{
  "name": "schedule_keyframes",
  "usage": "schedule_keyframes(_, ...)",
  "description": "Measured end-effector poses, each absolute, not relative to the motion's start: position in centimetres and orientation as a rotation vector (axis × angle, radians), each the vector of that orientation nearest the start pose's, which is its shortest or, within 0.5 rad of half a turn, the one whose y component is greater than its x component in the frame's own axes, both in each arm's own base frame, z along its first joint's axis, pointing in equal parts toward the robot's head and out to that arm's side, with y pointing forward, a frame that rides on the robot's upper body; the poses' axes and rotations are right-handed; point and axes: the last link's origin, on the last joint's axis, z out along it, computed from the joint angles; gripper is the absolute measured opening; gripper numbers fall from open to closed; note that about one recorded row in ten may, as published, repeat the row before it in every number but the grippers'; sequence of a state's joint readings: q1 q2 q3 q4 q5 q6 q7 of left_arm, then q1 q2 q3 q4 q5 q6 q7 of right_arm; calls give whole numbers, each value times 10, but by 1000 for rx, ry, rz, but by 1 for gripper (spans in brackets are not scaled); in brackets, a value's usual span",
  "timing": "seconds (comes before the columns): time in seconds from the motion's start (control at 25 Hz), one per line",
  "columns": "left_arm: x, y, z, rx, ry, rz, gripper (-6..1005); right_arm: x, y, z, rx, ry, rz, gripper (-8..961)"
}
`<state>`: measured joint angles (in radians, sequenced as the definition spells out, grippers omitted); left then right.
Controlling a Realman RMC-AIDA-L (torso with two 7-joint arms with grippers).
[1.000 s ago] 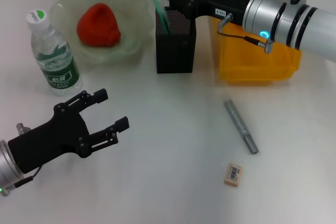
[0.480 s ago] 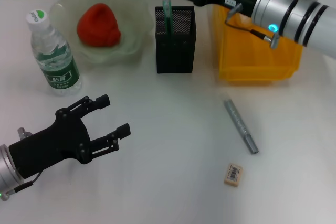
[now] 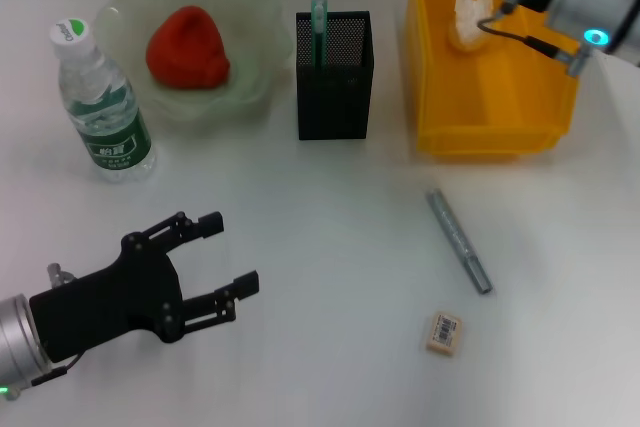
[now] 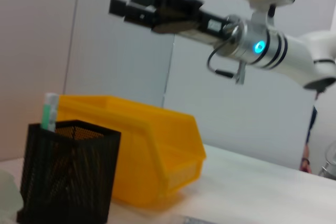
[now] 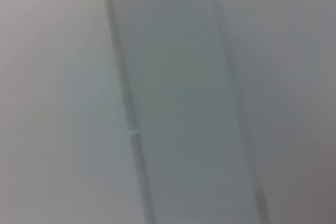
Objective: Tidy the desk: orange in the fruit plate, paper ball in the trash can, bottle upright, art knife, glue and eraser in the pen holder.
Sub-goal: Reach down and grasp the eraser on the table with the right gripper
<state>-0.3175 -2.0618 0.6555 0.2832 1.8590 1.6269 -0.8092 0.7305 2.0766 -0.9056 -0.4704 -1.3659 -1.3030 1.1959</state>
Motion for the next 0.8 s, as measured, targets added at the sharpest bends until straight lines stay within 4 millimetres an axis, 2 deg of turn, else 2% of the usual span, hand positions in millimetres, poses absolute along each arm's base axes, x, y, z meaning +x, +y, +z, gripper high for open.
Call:
schedule_keyframes(0.12,-318,229,-41,-2611,-500,-896,843,168,388,13,-2524,344,1126,738)
schedule_keyframes(0.16,-318,228,-42,-2624,-497,-890,843,171,375,26,-2620,297,1099,738)
schedule_keyframes(0.2,-317,228,-42,-2641,-492,-884,843,171,375,26,-2620,297,1099,738)
schedule_keyframes(0.28,-316,228,-43,-2654,-487,-882,843,171,366,38,-2728,261,1040,738)
schedule_keyframes(0.44,-310,228,-48,-2731,-457,-880,843,173,358,53,-2951,162,836,739)
schedule_keyframes(0.52,-308,228,-49,-2755,-454,-882,843,173,359,55,-3025,116,725,739)
schedule_keyframes(0.56,-307,228,-49,-2763,-454,-882,843,171,361,52,-3104,43,591,739)
schedule_keyframes(0.6,-307,228,-49,-2770,-450,-880,843,171,361,52,-3104,43,591,739)
schedule_keyframes(0.72,-307,228,-49,-2780,-439,-874,843,163,364,39,-3218,-71,362,738)
schedule_keyframes(0.76,-306,228,-49,-2786,-432,-870,843,156,366,27,-3282,-143,179,738)
schedule_keyframes(0.8,-306,228,-49,-2786,-432,-870,843,156,366,27,-3282,-143,179,738)
